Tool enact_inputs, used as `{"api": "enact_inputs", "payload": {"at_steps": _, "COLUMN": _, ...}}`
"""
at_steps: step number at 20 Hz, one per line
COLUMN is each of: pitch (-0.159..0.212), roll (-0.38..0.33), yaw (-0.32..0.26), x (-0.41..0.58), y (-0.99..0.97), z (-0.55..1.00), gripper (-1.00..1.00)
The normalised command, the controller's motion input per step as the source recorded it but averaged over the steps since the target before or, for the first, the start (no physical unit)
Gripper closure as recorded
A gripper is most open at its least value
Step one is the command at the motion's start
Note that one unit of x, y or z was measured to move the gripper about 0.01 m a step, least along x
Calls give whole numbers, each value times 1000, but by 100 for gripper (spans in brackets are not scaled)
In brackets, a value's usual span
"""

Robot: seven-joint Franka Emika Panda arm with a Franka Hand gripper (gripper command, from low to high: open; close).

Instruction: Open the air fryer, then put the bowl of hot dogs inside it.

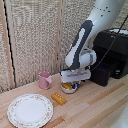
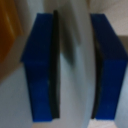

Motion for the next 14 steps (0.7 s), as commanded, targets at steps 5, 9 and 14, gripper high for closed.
{"api": "enact_inputs", "payload": {"at_steps": 5, "pitch": -14, "roll": 90, "yaw": -72, "x": 29, "y": -31, "z": 504, "gripper": 100}}
{"api": "enact_inputs", "payload": {"at_steps": 9, "pitch": -3, "roll": 143, "yaw": -104, "x": 105, "y": -100, "z": 736, "gripper": 100}}
{"api": "enact_inputs", "payload": {"at_steps": 14, "pitch": -3, "roll": 87, "yaw": -131, "x": 293, "y": -81, "z": 748, "gripper": 100}}
